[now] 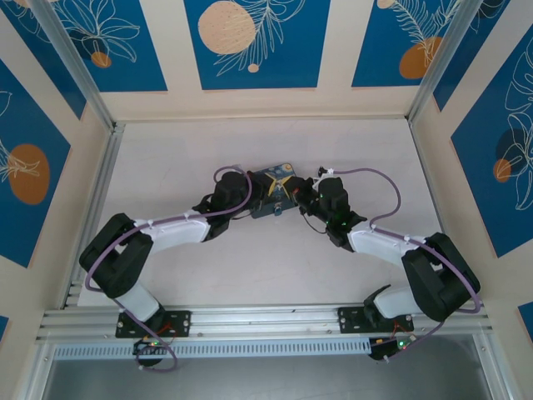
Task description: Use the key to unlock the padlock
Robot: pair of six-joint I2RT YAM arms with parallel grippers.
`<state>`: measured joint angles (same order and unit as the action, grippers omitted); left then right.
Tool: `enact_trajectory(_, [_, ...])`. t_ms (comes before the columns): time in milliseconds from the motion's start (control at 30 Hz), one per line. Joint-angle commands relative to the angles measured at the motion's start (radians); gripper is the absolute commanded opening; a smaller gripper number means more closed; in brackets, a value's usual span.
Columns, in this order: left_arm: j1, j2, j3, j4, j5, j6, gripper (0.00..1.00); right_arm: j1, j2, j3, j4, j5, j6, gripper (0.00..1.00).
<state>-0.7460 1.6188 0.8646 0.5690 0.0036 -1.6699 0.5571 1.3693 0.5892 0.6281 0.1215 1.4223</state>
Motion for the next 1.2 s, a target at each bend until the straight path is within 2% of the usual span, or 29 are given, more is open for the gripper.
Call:
enact_trajectory(0, [-0.013,0.004,0.005,0.011,-0.017,0.009,0.0,0.003,-0.004,0.01,0.03,0.012,-0.002,0.0])
enact_trajectory(100, [-0.005,-0.006,-0.002,0.003,-0.005,0.059,0.0,-0.026,-0.041,-0.013,-0.002,-0.03,-0.034,0.42])
enact_trajectory(133, [0.003,-0.01,-0.001,-0.004,0.014,0.096,0.0,-0.047,-0.064,-0.03,-0.015,-0.048,-0.055,0.48])
enact_trajectory(233, [0.038,-0.018,0.027,-0.024,0.116,0.248,0.0,-0.125,-0.127,-0.058,-0.051,-0.157,-0.128,0.53])
enact_trajectory(433, [0.107,0.003,0.154,-0.118,0.413,0.531,0.0,-0.269,-0.153,-0.002,-0.114,-0.497,-0.32,0.52])
enact_trajectory(533, [0.129,0.008,0.215,-0.191,0.5,0.636,0.0,-0.296,-0.145,0.029,-0.125,-0.609,-0.387,0.48])
enact_trajectory(633, [0.144,0.026,0.261,-0.208,0.591,0.672,0.0,-0.299,-0.138,0.056,-0.128,-0.685,-0.434,0.45])
enact_trajectory(800, [0.147,0.058,0.297,-0.225,0.651,0.68,0.0,-0.298,-0.122,0.079,-0.129,-0.724,-0.464,0.39])
enact_trajectory(1167, [0.146,0.086,0.276,-0.163,0.662,0.622,0.0,-0.301,-0.072,0.078,-0.089,-0.701,-0.443,0.35])
